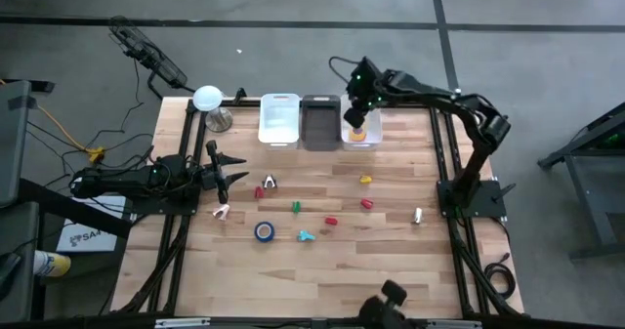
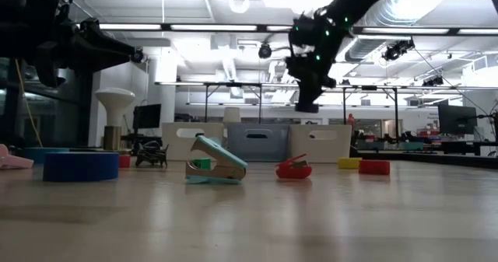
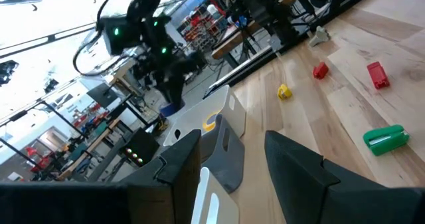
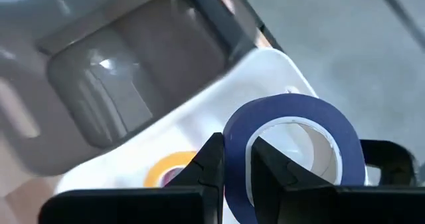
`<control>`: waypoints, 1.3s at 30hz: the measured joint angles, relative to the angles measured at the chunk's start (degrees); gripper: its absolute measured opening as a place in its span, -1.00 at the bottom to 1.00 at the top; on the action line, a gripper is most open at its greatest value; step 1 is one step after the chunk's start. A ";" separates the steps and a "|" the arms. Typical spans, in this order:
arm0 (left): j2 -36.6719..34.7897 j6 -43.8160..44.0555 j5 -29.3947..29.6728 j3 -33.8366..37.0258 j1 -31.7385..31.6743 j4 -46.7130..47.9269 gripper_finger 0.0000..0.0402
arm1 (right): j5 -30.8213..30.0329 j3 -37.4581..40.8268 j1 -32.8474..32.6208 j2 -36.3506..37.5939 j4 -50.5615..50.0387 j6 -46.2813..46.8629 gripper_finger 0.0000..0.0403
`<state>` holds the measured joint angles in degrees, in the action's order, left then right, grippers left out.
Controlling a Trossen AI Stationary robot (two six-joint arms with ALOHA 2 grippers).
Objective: Pick and place Stapler, Stapler remover, tape
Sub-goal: Put the dark blue tape into the right white bin
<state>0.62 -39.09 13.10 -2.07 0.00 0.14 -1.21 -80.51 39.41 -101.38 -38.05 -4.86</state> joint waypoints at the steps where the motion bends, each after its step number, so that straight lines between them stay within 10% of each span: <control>1: 0.00 0.01 0.00 0.00 0.01 0.01 -0.19 | 1.03 0.00 0.87 -0.67 0.16 0.04 -0.83; 39: 0.00 0.39 0.00 0.00 0.01 -0.02 -0.19 | 3.92 0.00 2.92 -11.47 1.25 0.35 -0.54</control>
<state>0.62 -38.70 13.10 -2.07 0.01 0.12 2.71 -80.51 42.33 -112.86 -36.80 -4.51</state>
